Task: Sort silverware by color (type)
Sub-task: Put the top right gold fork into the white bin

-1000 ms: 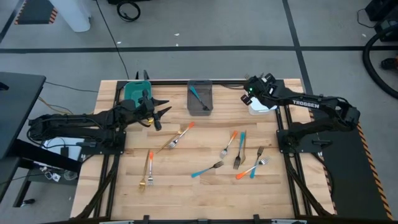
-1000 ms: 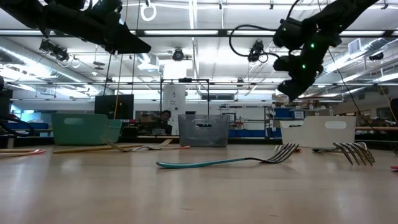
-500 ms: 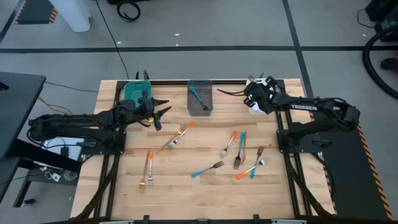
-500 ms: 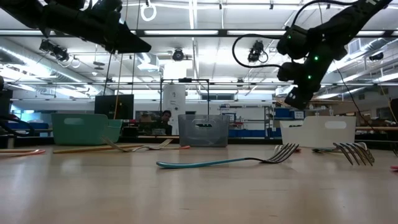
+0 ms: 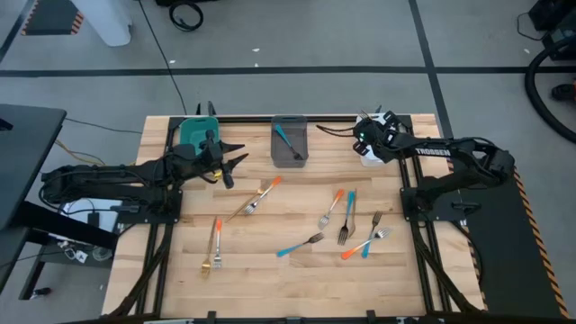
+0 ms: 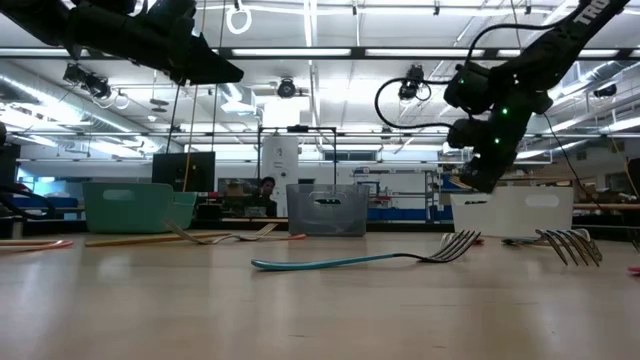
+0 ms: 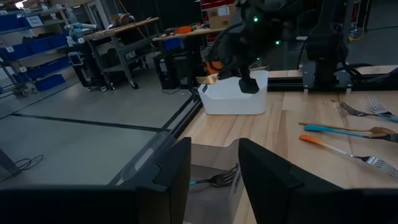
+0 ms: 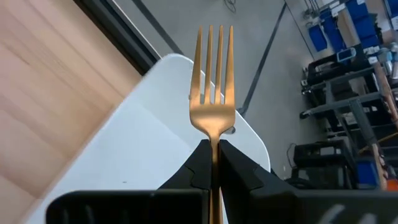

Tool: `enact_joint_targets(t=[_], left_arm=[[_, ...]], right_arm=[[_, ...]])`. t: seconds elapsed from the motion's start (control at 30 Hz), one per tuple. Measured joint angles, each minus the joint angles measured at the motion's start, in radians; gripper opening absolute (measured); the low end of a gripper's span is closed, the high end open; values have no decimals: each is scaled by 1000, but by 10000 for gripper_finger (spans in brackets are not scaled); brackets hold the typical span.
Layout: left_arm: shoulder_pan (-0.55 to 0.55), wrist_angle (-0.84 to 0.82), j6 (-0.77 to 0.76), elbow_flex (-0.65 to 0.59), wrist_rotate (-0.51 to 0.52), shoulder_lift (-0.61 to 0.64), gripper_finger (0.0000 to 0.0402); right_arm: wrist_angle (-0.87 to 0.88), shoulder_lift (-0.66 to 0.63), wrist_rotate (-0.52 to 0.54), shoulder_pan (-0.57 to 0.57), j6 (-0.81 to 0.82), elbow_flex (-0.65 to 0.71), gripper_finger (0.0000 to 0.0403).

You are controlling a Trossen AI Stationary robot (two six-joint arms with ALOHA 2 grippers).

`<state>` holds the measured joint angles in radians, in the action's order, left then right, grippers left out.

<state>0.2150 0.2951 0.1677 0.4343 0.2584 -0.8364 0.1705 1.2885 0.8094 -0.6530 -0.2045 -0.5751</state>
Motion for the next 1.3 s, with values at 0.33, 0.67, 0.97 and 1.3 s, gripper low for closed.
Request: enact_joint_targets(t=[0.33, 0.67, 0.97, 1.3], left_arm=[[0, 0, 0, 0, 0, 0, 142], [0, -2, 0, 0, 0, 0, 142], [0, -3, -6, 0, 0, 0, 142], [0, -3, -7, 0, 0, 0, 142]], right_arm=[[-16, 20, -103, -41, 9, 0, 22], [28, 20, -105, -44, 22, 0, 24], [50, 19, -139, -45, 50, 0, 31], [87, 19, -158, -71, 90, -1, 57]])
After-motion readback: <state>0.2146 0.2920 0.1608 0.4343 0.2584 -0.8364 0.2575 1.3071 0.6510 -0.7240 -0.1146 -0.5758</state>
